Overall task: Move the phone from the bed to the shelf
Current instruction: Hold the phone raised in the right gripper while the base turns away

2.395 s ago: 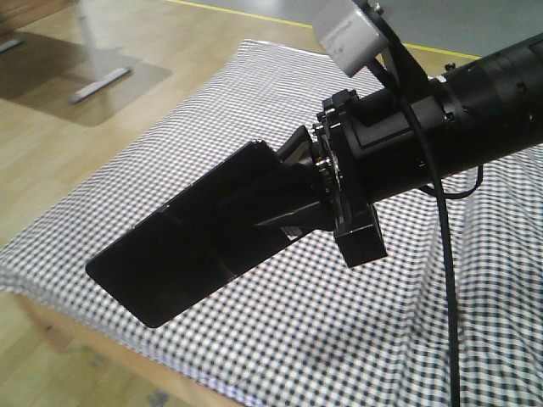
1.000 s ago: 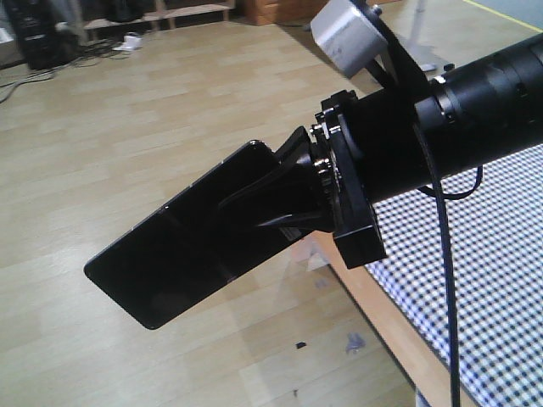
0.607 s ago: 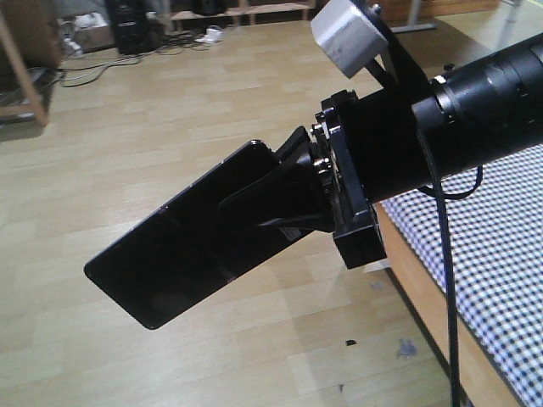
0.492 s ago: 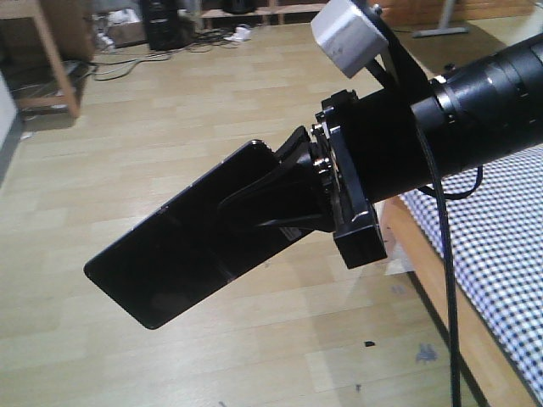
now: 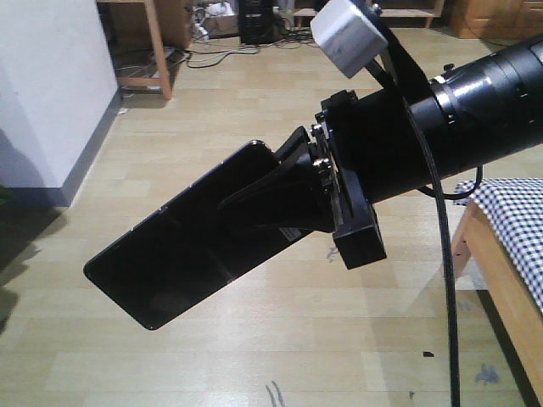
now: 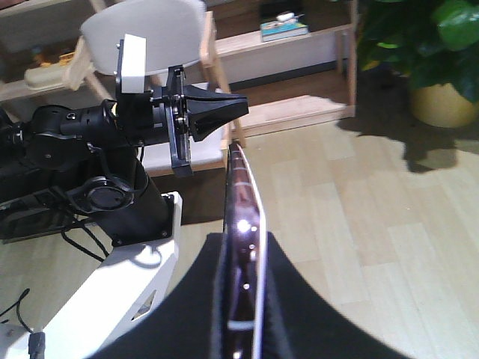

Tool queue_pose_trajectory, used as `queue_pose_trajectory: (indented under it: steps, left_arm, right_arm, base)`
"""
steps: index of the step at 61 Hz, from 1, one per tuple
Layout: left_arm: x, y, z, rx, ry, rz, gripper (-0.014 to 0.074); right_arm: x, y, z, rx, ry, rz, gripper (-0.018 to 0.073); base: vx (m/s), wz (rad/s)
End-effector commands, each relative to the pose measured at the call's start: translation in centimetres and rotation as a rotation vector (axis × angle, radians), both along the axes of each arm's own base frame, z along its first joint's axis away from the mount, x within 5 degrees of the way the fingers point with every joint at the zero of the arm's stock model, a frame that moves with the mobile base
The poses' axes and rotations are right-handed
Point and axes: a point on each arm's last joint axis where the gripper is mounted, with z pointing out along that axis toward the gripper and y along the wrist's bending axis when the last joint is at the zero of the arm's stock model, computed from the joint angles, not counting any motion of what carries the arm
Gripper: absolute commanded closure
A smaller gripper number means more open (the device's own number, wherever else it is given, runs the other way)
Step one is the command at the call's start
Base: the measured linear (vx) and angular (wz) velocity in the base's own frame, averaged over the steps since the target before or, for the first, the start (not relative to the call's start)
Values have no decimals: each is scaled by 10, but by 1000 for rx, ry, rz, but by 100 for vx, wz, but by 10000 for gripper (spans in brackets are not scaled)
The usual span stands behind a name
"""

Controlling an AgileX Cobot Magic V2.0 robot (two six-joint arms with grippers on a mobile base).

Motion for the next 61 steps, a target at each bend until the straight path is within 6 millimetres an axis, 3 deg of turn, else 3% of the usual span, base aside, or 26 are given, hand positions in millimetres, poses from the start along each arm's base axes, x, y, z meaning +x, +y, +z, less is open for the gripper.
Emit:
queue_pose_trajectory:
  steps: [1, 61]
  left_arm:
    - [-1, 0, 15, -8, -107, 0, 595]
    - [-1, 0, 15, -8, -107, 0, 595]
  right_arm:
    - [-15, -2, 23, 93, -8, 50, 562]
    - [-15, -2, 23, 93, -9, 50, 562]
  base:
    - [-7, 29]
    - [4, 0]
